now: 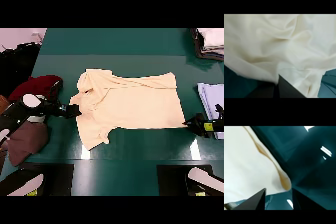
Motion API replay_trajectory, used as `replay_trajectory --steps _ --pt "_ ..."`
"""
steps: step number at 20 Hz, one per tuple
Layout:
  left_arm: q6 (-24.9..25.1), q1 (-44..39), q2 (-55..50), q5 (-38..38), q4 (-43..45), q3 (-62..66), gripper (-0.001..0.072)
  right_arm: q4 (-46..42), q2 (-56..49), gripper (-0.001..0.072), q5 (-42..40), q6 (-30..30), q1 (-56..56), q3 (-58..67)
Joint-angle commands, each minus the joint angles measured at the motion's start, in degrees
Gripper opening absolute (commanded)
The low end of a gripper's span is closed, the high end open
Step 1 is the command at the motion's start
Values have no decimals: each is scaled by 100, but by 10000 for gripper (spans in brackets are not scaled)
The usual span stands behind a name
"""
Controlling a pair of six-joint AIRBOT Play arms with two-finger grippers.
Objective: Fold the shirts.
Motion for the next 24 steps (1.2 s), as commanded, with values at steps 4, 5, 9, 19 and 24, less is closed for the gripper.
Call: replay_trajectory --steps 4,5,9,19,24 --pt "-92 -2 7 -122 15 94 24 214 -332 16 -363 -317 828 542" --pt "-107 -2 55 -240 52 234 24 214 -205 16 -308 -339 942 697" --pt "-597 -2 920 -450 907 1528 24 223 723 15 -127 -339 1241 1930" --pt "-962 -2 1856 -942 2107 7619 24 -149 2396 15 -538 -337 1484 6623" --pt "-942 -2 1845 -688 2114 8306 23 -1502 2601 15 -188 22 1484 7584"
